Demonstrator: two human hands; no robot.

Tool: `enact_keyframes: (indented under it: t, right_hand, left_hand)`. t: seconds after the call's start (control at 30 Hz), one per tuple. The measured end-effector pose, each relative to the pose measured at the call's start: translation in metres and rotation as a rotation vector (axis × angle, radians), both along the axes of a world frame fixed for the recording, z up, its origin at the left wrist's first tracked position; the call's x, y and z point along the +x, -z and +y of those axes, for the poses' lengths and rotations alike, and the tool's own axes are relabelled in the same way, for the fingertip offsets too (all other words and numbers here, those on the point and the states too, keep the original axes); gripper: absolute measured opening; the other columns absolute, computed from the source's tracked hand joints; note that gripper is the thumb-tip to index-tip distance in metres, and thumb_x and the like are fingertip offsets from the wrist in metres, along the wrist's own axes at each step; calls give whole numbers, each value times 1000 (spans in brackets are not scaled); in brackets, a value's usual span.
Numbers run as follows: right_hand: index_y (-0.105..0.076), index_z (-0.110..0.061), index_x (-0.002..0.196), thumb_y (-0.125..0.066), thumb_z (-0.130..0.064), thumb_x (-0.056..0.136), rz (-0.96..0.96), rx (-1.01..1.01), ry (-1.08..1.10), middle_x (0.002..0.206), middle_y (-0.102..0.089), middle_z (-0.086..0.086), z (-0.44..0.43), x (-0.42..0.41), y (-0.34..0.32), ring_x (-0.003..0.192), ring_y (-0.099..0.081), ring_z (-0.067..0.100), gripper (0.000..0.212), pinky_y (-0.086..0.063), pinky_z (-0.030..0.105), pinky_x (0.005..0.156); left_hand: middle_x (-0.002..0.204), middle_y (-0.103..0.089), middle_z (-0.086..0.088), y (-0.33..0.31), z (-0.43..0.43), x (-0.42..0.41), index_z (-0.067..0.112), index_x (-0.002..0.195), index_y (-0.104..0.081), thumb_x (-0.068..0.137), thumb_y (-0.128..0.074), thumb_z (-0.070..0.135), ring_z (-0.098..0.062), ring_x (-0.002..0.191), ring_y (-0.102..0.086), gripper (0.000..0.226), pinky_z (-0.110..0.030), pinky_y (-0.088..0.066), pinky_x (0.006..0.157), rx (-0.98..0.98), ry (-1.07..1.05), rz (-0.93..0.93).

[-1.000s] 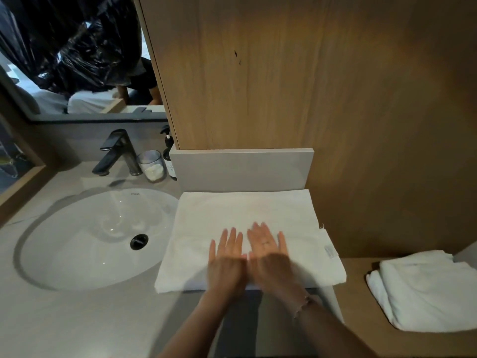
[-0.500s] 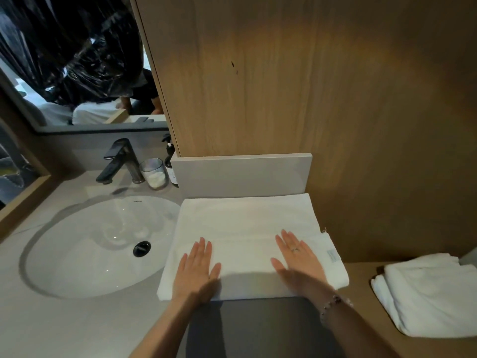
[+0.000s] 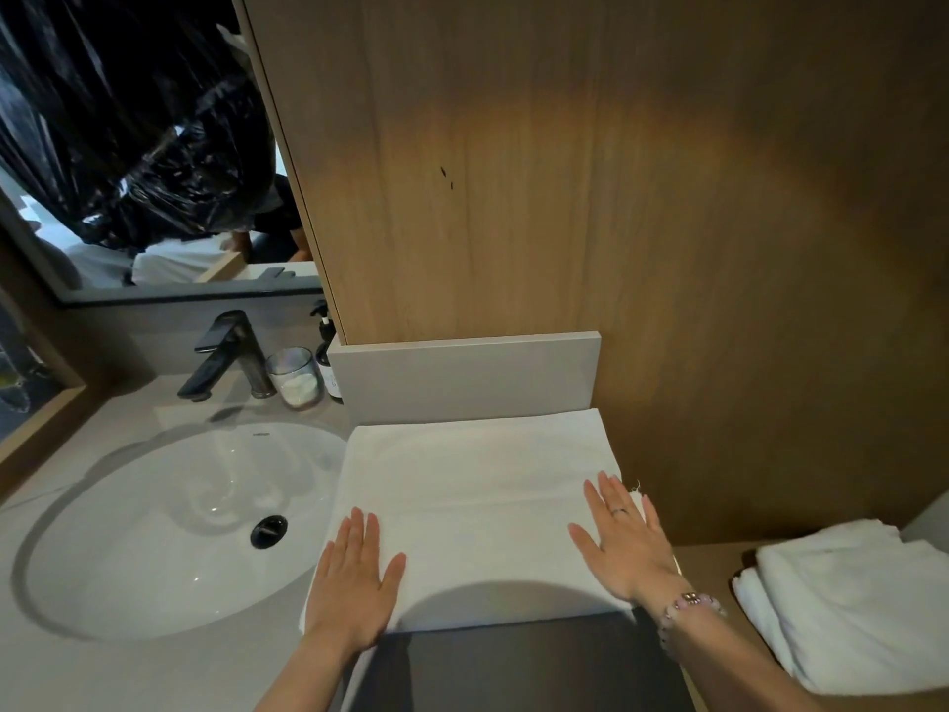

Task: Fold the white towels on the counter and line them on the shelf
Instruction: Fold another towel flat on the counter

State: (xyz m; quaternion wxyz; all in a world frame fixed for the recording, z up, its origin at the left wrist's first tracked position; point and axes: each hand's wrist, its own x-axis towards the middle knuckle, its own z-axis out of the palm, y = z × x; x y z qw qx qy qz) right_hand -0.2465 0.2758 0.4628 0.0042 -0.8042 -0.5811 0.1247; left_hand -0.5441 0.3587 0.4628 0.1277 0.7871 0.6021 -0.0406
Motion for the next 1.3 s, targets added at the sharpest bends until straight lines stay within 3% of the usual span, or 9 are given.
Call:
enact_keyframes:
  t: [0.13, 0.3, 0.47, 0.57, 0.73, 0.83, 1.0, 1.13, 1.3]
  right_hand:
    - [-15, -19, 151, -25, -53, 97, 47, 47, 67, 158, -13, 0, 11, 1, -17, 146, -5, 18, 64, 7, 40, 116]
    - [-45, -11, 135, -52, -20, 91, 288, 371, 289, 130, -55, 8, 48, 6, -52, 124, -45, 24, 45, -34, 29, 101]
    - [-22, -7, 147, -55, -9, 87, 750, 266, 600, 131, -53, 14, 88, 28, -56, 97, -62, 28, 69, -52, 23, 70]
    - [-23, 4, 142, -52, 2, 86, 903, 261, 753, 85, -63, 18, 104, 41, -47, 54, -54, 19, 63, -41, 17, 33]
    - [-52, 14, 102, -42, 0, 90, 1046, 166, 822, 65, -63, 13, 125, 57, -19, 38, -58, 15, 21, -29, 15, 32]
    - [-46, 9, 104, -34, 2, 93, 1126, 226, 871, 70, -60, 18, 140, 61, -13, 29, -53, 13, 19, -26, 12, 28]
    - [-43, 3, 77, -33, -2, 96, 1226, 290, 941, 68, -58, 21, 149, 63, -11, 22, -45, 12, 22, -30, 12, 28]
    - [-46, -1, 77, -38, -5, 96, 1260, 304, 962, 56, -62, 16, 150, 64, -10, 31, -53, 15, 21, -34, 13, 29]
    - [-46, -9, 77, -42, -17, 99, 1356, 314, 951, 76, -57, 16, 146, 57, -25, 62, -55, 23, 24, -42, 14, 32]
  left_hand:
    - [154, -22, -14, -13, 17, 6, 3, 145, -25, 98, -30, 44, -27, 143, -19, 62, -34, -17, 117, -34, -52, -88]
    - [130, -53, -16, -42, 62, 19, 5, 128, -54, 92, -56, 22, -30, 117, -53, 40, -30, -37, 98, -40, -292, -498]
    - [111, -64, -25, -44, 104, 10, -1, 126, -51, 83, -63, 14, -38, 104, -60, 47, -41, -47, 92, -250, -605, -803]
    - [66, -61, -18, -38, 120, 4, -14, 126, -43, 82, -58, 7, -29, 60, -57, 51, -27, -47, 52, -328, -660, -877]
    - [57, -54, -15, -29, 136, 11, -10, 127, -30, 90, -47, -7, -22, 50, -49, 41, -21, -39, 40, -405, -726, -932]
    - [47, -57, -12, -28, 147, 19, -7, 87, -48, 89, -44, -7, -17, 37, -50, 4, -18, -38, 36, -437, -724, -917]
    - [63, -64, -16, -26, 158, 27, -5, 78, -54, 91, -43, -5, -15, 37, -58, 18, -18, -45, 37, -419, -733, -990]
    - [70, -62, -17, -24, 160, 28, -6, 84, -56, 91, -43, -2, -14, 40, -58, 15, -18, -47, 39, -347, -757, -1064]
    - [77, -62, -14, -31, 154, 28, 2, 91, -49, 95, -45, 4, -22, 63, -59, 6, -20, -51, 48, -309, -774, -1143]
